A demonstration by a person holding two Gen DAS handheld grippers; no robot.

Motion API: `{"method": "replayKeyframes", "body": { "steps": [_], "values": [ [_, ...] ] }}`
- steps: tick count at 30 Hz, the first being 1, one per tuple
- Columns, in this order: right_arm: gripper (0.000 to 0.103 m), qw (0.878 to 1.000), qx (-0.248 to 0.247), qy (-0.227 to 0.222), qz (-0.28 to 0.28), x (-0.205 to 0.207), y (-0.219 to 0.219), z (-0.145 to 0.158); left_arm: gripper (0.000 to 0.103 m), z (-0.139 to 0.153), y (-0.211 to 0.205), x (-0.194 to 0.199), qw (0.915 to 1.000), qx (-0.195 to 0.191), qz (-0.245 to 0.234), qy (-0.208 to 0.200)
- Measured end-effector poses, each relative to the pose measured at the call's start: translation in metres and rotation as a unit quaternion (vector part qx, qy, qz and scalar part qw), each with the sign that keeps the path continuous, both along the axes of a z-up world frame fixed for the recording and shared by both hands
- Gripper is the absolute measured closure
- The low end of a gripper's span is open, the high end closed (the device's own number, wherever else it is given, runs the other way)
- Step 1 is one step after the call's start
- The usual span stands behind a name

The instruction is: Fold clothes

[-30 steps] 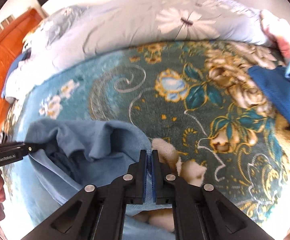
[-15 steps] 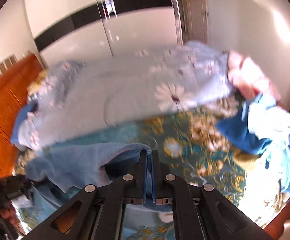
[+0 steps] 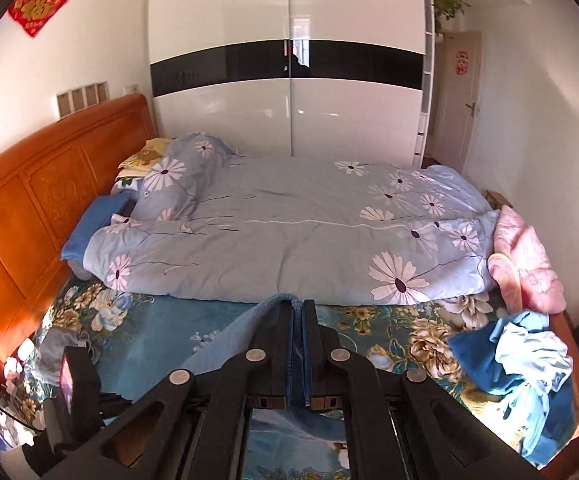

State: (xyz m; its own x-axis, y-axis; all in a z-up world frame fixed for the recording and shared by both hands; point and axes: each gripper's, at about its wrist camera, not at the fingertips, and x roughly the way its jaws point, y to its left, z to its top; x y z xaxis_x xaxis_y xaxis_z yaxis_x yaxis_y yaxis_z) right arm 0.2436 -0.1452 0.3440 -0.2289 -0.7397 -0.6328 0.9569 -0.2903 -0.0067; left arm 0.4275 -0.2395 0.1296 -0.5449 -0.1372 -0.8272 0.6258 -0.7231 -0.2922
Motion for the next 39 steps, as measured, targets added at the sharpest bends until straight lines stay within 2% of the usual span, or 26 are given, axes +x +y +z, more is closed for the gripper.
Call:
{"method": "replayKeyframes", "body": {
  "steps": [1, 2, 3, 7, 8, 9, 11, 16, 17, 19, 20, 21, 25, 29, 35, 37, 39],
  "values": [
    [0.099, 1.000, 0.003, 0.001, 0.001, 0.002, 0.001, 0.000, 0.072, 0.000, 0.003, 0.001, 1.0000, 0.001, -0.003, 0.005],
    [0.099, 1.000, 0.006, 0.001, 0.001, 0.005, 0.002, -0.001, 0.063, 0.002, 0.004, 0.003, 0.9999, 0.000, -0.004, 0.010],
    [0.099, 1.000, 0.009, 0.002, 0.002, 0.007, 0.003, -0.001, 0.058, 0.003, 0.005, 0.004, 0.9999, -0.001, -0.005, 0.014],
    [0.099, 1.000, 0.020, -0.003, -0.004, 0.005, 0.010, -0.006, 0.058, 0.006, 0.005, 0.004, 0.9996, 0.000, 0.000, 0.027],
    [0.099, 1.000, 0.022, -0.003, -0.006, 0.004, 0.013, -0.007, 0.062, 0.007, 0.003, 0.004, 0.9995, 0.002, 0.004, 0.031],
    [0.099, 1.000, 0.024, -0.003, -0.009, 0.003, 0.016, -0.007, 0.078, 0.007, 0.002, 0.003, 0.9993, 0.007, 0.006, 0.035],
    [0.099, 1.000, 0.027, -0.006, -0.015, -0.002, 0.022, -0.009, 0.093, 0.007, -0.002, -0.003, 0.9991, 0.018, 0.006, 0.037],
    [0.099, 0.999, 0.032, -0.011, -0.032, -0.015, 0.035, -0.009, 0.093, 0.010, 0.008, -0.020, 0.9984, 0.025, -0.029, 0.041],
    [0.099, 0.999, 0.032, -0.011, -0.035, -0.017, 0.037, -0.009, 0.090, 0.011, 0.015, -0.021, 0.9980, 0.027, -0.037, 0.044],
    [0.099, 0.999, 0.033, -0.011, -0.038, -0.019, 0.041, -0.008, 0.073, 0.012, 0.027, -0.023, 0.9968, 0.030, -0.054, 0.050],
    [0.099, 0.999, 0.033, -0.009, -0.039, -0.020, 0.043, -0.007, 0.061, 0.013, 0.034, -0.023, 0.9962, 0.032, -0.061, 0.054],
    [0.099, 0.999, 0.034, -0.008, -0.040, -0.020, 0.044, -0.007, 0.057, 0.013, 0.041, -0.023, 0.9954, 0.035, -0.068, 0.058],
    [0.099, 0.999, 0.033, -0.005, -0.042, -0.017, 0.048, -0.007, 0.052, 0.007, 0.078, -0.032, 0.9923, 0.029, -0.107, 0.056],
    [0.099, 0.999, 0.035, -0.002, -0.041, -0.013, 0.051, -0.005, 0.052, -0.004, 0.108, -0.058, 0.9901, -0.019, -0.137, 0.025],
    [0.099, 0.999, 0.034, 0.002, -0.042, -0.008, 0.054, 0.000, 0.052, -0.016, 0.114, -0.087, 0.9911, -0.056, -0.121, 0.001],
    [0.099, 0.998, 0.034, 0.002, -0.044, -0.009, 0.056, 0.001, 0.068, -0.017, 0.110, -0.092, 0.9921, -0.060, -0.110, -0.002],
    [0.099, 0.998, 0.035, 0.003, -0.046, -0.011, 0.059, 0.001, 0.094, -0.011, 0.099, -0.088, 0.9943, -0.056, -0.092, -0.001]
  ]
}}
